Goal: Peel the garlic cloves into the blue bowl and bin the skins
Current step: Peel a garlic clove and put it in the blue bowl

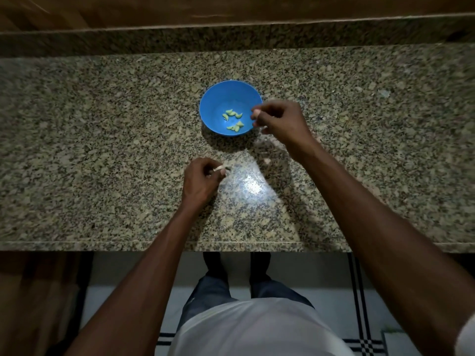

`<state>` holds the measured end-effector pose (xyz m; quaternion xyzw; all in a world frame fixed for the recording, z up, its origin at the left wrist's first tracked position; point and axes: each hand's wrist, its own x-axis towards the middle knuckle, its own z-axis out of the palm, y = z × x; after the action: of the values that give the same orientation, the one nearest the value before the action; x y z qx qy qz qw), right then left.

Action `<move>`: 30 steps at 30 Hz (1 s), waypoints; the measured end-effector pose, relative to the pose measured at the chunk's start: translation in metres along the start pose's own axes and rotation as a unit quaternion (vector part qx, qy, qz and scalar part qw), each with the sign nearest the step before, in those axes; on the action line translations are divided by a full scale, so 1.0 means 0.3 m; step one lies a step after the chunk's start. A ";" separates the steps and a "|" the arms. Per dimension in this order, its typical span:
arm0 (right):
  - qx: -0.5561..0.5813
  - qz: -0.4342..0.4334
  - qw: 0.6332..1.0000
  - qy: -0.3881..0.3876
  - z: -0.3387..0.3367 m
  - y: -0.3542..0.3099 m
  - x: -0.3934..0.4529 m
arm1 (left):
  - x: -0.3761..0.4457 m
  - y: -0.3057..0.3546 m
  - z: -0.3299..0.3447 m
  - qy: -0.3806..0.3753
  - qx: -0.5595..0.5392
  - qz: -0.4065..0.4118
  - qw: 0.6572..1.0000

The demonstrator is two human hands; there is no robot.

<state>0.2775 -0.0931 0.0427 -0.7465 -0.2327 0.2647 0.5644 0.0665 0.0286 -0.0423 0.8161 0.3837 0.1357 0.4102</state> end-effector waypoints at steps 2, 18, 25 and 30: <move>0.016 0.026 0.999 -0.013 -0.009 0.039 -0.086 | -0.021 0.021 -0.010 -0.019 -0.071 -0.030 0.997; 0.254 0.194 0.943 -0.091 0.214 0.197 -0.254 | -0.093 0.088 -0.019 -0.035 -0.340 -0.127 0.931; 0.270 0.225 0.929 -0.118 0.231 0.213 -0.249 | -0.095 0.054 -0.056 -0.045 -0.276 -0.082 0.956; 0.291 0.259 0.914 -0.112 0.241 0.216 -0.234 | -0.097 0.038 -0.059 -0.056 -0.262 -0.065 0.961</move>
<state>0.1804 -0.1029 -0.0267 -0.5489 -0.0052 0.5394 0.6385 0.0433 0.0129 -0.0196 0.6598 0.3638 0.1582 0.6383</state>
